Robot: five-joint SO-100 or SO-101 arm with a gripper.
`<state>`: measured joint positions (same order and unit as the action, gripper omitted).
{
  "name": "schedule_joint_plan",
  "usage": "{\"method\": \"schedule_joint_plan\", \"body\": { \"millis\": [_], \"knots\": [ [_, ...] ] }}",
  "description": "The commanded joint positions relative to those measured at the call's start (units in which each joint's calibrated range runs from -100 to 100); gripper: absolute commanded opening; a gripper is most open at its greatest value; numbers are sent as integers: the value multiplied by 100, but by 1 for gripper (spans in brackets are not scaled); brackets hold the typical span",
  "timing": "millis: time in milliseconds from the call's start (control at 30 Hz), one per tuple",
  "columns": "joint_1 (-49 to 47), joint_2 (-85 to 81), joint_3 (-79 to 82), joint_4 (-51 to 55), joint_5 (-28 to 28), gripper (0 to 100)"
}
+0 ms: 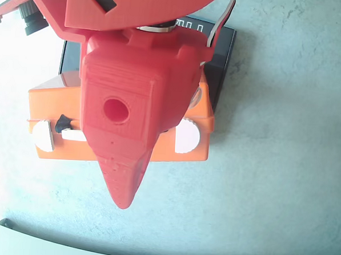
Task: Grab the white handle of the orange box
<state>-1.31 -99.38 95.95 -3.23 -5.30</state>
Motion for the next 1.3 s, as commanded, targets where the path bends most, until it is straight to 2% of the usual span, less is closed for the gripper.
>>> {"method": "schedule_joint_plan", "body": {
  "millis": [0, 233, 767, 1000, 1133, 1267],
  "knots": [
    [34, 47, 325, -100, 11, 2],
    [34, 47, 325, -972, 16, 2],
    [-90, 47, 325, -1243, 16, 2],
    [-51, 56, 263, -2926, 11, 2],
    [-106, 140, 68, -2639, -36, 11],
    [-230, 191, -729, -1226, -15, 26]
  ]
}}
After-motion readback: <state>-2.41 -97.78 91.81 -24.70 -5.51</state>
